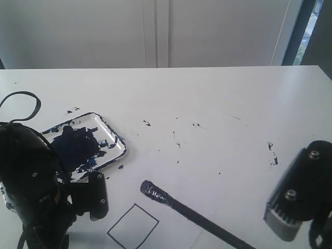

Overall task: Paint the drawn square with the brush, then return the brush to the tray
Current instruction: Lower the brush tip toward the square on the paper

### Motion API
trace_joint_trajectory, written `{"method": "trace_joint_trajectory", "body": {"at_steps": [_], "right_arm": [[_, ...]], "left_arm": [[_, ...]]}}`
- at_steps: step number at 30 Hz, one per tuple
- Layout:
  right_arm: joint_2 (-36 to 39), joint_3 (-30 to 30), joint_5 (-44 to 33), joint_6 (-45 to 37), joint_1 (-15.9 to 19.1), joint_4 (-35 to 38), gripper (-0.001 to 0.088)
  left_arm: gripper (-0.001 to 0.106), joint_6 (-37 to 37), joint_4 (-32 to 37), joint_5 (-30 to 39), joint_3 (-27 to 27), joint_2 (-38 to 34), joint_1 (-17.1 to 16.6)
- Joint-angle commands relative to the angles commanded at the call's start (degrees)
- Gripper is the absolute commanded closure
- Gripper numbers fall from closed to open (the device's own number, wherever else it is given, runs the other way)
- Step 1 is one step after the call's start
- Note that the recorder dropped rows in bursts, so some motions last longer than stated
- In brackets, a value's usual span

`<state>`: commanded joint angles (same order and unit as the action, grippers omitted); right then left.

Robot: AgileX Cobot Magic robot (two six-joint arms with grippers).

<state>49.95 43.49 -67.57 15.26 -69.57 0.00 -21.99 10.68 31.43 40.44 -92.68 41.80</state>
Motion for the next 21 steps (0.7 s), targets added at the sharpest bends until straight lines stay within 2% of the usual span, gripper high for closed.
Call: {"method": "trace_joint_trajectory", "body": {"at_steps": [5,14,21], "right_arm": [[4.0,0.0,4.4,0.0,0.0,3.7,0.0868],[7.9,0.0,7.0,0.4,0.0,3.9,0.0868],[10.3,0.0,9.2,0.4,0.0,4.0,0.0868]], "left_arm": [[0.057,1.0,-0.1,0.0,0.0,0.0,0.0],[0.057,2.8,-0.1,-0.6,0.0,0.0,0.0],[0.057,4.4,0.0,-4.1,0.0,0.0,0.0]]}}
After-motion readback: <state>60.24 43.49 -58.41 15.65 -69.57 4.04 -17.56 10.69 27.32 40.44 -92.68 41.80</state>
